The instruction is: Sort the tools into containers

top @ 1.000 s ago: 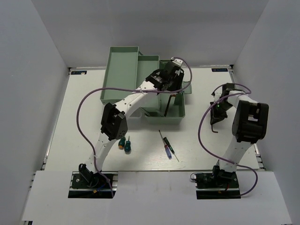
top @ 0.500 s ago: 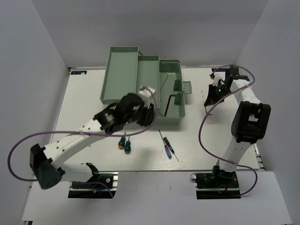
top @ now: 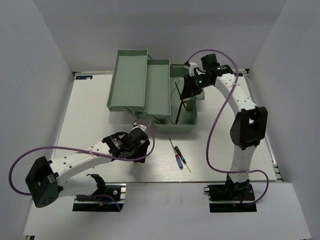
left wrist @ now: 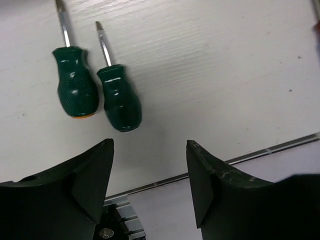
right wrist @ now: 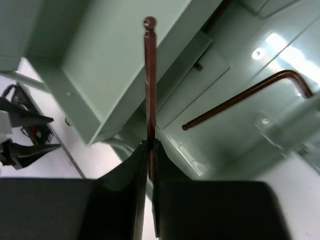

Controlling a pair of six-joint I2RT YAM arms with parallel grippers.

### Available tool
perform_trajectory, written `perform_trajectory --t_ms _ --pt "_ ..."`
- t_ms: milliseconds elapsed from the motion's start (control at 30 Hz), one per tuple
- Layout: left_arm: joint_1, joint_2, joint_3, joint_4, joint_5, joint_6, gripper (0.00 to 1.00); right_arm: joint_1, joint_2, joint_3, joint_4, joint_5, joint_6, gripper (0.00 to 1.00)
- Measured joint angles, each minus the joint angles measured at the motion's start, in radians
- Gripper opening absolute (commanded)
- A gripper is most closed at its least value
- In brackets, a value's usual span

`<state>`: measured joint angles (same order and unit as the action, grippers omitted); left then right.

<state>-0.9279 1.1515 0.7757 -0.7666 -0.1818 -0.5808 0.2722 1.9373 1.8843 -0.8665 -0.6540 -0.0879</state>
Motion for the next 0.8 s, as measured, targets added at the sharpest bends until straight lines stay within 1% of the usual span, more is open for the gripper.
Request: perform_trajectory --t_ms 100,167,267,333,467,500,567,600,733,800 --pt "0.0 -0.015 -0.008 -0.028 -0.043 -0.039 0.71 0.032 0.054 0.0 -0.004 0.032 0.008 0.44" --pt "0.0 -0.023 -0.007 -0.03 -0.069 -0.053 0.73 0.031 0.073 -0.001 -0.008 0.053 0.008 0.48" --pt "0.002 -0.03 -0.005 -0.037 -0.094 -0.066 0.73 0.022 0.071 -0.001 -0.013 0.068 0.005 0.51" --pt "0.003 -0.029 -0.005 -0.034 -0.102 -0.068 0.73 0.017 0.065 -0.001 -0.015 0.072 0.004 0.51" --pt "0.003 -0.019 -0.006 -0.019 -0.108 -0.067 0.69 0.011 0.029 -0.026 -0.017 0.051 -0.005 0.5" --pt "0.003 -0.011 -0.006 -0.013 -0.111 -0.065 0.69 0.01 0.007 -0.049 -0.021 0.036 -0.011 0.48" --pt "0.006 0.005 -0.011 0.011 -0.115 -0.057 0.66 0.01 -0.062 -0.122 -0.03 -0.003 -0.041 0.48" --pt "0.008 0.015 -0.011 0.024 -0.117 -0.054 0.66 0.01 -0.107 -0.179 -0.025 -0.022 -0.059 0.46" --pt "0.01 0.089 -0.015 0.069 -0.132 -0.041 0.62 0.011 -0.288 -0.409 -0.027 -0.068 -0.116 0.46" --pt "0.01 0.132 -0.018 0.093 -0.141 -0.037 0.6 0.013 -0.342 -0.486 -0.028 -0.081 -0.135 0.46"
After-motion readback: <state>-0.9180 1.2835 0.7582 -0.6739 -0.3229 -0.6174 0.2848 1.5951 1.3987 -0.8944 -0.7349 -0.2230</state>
